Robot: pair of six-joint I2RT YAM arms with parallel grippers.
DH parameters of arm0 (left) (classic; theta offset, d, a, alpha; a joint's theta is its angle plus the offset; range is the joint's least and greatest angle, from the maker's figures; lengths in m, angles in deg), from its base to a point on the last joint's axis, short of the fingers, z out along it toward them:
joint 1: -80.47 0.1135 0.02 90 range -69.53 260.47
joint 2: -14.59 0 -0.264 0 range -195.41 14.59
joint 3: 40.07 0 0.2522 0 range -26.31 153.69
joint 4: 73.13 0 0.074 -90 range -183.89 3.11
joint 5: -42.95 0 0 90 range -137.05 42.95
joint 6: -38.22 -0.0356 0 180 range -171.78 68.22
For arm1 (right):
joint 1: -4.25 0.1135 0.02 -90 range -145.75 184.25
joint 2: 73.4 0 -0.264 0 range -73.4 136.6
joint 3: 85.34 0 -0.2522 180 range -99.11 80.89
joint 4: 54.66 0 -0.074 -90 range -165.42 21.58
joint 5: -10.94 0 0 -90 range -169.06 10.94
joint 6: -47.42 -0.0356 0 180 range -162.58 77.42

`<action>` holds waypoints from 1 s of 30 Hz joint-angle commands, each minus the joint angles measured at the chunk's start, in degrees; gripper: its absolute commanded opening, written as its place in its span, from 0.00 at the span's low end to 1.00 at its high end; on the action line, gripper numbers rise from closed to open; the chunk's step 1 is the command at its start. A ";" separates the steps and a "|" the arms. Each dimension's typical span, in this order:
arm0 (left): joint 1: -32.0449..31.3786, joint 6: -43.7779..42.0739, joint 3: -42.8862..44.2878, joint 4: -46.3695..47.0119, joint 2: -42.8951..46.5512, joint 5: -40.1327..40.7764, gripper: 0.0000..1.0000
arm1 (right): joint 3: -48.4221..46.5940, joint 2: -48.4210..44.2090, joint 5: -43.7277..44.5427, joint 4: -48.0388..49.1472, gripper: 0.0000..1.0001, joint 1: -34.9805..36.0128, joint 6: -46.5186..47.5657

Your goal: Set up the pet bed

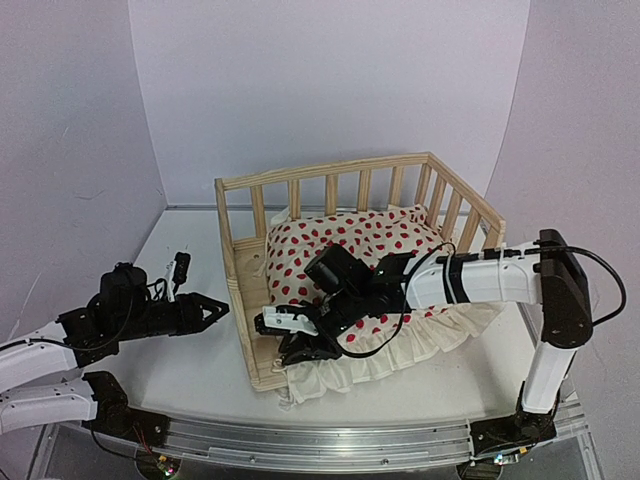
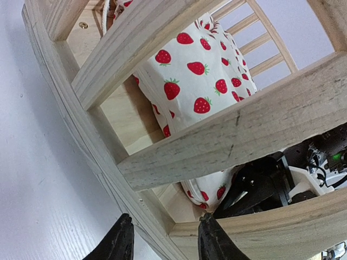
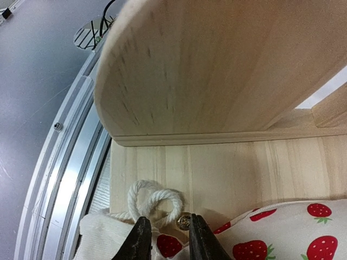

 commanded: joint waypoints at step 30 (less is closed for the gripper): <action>-0.17 -2.65 4.22 -2.59 1.63 2.22 0.43 | 1.42 -8.49 9.42 0.69 0.28 5.14 -4.89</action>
